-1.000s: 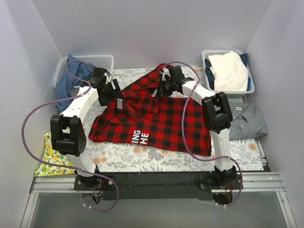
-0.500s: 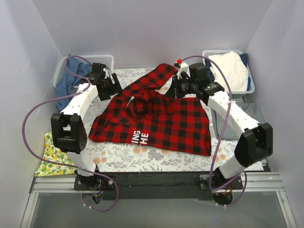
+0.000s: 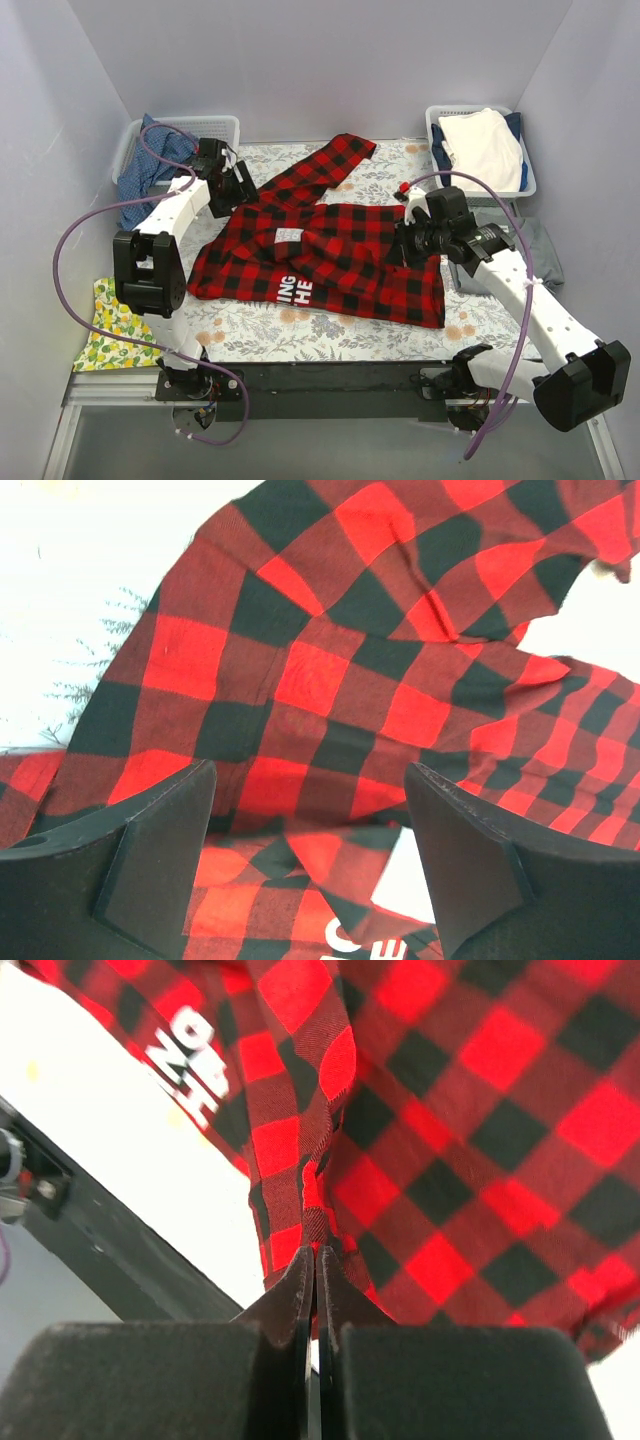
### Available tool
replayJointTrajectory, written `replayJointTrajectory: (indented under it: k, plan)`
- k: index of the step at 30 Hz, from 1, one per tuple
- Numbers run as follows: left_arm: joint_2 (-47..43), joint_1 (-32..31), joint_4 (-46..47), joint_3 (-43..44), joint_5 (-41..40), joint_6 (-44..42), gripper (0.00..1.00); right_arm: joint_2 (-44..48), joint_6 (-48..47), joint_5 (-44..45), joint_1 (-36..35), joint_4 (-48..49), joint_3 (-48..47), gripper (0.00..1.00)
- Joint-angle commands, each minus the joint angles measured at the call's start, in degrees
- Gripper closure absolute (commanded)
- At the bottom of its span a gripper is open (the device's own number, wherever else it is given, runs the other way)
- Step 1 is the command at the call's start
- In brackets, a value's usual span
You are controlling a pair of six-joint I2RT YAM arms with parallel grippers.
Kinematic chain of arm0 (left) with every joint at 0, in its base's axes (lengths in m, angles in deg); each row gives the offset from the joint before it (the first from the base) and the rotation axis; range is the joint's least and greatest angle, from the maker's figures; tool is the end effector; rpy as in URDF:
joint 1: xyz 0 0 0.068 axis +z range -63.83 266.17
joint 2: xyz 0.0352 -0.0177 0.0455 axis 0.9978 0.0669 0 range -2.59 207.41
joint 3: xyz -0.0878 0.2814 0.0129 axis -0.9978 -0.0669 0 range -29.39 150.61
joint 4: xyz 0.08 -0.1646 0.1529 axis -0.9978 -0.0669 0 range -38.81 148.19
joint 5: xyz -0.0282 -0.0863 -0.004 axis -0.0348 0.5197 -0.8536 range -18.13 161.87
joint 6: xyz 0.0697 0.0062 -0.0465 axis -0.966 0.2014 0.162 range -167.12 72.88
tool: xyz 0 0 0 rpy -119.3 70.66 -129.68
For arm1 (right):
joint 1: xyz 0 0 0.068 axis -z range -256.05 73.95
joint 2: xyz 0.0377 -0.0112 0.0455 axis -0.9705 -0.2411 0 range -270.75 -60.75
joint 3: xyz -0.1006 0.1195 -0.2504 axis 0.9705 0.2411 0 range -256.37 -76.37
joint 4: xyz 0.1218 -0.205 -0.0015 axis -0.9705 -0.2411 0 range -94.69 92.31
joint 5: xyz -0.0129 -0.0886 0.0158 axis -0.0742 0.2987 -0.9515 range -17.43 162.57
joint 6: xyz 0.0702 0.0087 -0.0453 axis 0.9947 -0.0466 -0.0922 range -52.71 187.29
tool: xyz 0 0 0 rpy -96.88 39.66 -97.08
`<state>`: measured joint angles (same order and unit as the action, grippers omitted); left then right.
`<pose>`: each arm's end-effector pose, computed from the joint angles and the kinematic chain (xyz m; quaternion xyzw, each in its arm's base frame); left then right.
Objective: Fold and stack the long sleeve shirts
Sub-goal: Fold the shirt
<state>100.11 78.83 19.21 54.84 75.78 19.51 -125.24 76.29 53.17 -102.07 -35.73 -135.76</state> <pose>0.3865 -0.0548 0.2563 -0.4663 0.8385 -0.1946 0.2040 0.1922 0.1210 0.3147 -0.2001 0.8845 0.2654 0.3273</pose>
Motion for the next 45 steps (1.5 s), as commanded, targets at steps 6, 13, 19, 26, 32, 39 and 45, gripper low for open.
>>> replayJointTrajectory:
  k: [6, 13, 19, 26, 32, 39, 45]
  plan:
    - [-0.57, 0.21, -1.89, -4.24, 2.42, 1.13, 0.25, 4.81, 1.91, 4.72, -0.26, -3.18, 5.6, 0.99]
    - [-2.23, 0.21, -6.8, -5.82, 7.43, 0.6, 0.24, 3.5, 0.76, 4.45, -0.26, -3.0, 6.57, 0.99]
    - [-5.4, 0.3, -7.95, -4.69, 8.22, 2.89, 0.22, 2.44, 0.24, 4.54, -0.26, -1.07, 9.12, 0.99]
    - [-11.45, 0.3, -4.18, -11.88, 10.94, 1.23, 0.27, 1.47, 0.23, 5.33, -0.26, -0.89, 11.23, 0.99]
    - [-16.3, 0.39, -2.06, -16.28, 11.04, -2.21, 0.33, -0.72, 2.78, 7.01, -0.26, -1.59, 12.55, 0.99]
    - [-14.98, 0.39, -5.31, -16.82, 11.22, 1.3, 0.27, -1.78, 1.47, 6.83, -0.26, -1.68, 11.58, 0.99]
    - [-12.97, 0.3, -8.21, -14.79, 11.03, 7.01, 0.23, -1.43, 1.47, 6.92, -0.35, -1.42, 11.67, 0.99]
